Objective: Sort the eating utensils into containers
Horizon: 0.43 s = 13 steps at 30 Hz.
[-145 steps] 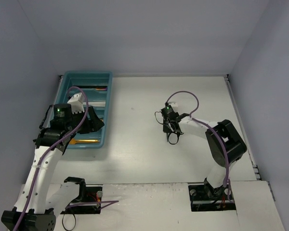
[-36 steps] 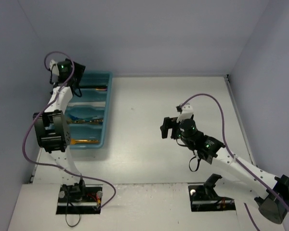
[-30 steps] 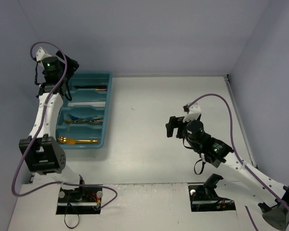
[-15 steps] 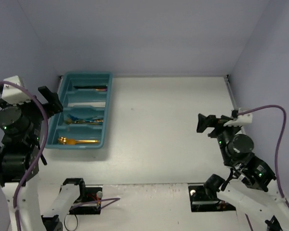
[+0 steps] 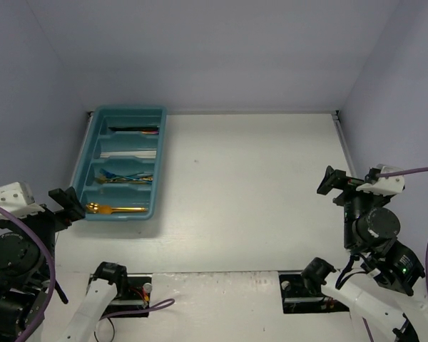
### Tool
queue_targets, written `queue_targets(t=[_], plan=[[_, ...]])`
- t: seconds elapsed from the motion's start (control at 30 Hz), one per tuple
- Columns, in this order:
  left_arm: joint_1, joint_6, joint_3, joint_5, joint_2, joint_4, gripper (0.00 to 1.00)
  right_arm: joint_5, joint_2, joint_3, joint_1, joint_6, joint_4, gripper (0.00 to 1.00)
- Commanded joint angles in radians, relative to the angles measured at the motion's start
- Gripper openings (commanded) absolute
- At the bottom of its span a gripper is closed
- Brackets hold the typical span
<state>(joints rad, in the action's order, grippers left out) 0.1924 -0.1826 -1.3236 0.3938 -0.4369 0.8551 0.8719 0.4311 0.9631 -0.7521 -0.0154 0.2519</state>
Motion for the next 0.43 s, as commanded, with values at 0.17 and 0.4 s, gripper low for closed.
queue_targets(t=[0.17, 0.4], plan=[[0.037, -0.006, 0.074, 0.097, 0.022, -0.061, 0.91, 0.059, 0.044, 0.013, -0.009, -0.012, -0.063, 1.0], [0.036, -0.038, 0.119, 0.052, 0.024, -0.056, 0.91, 0.044, 0.066, 0.0, -0.012, -0.014, -0.081, 1.0]])
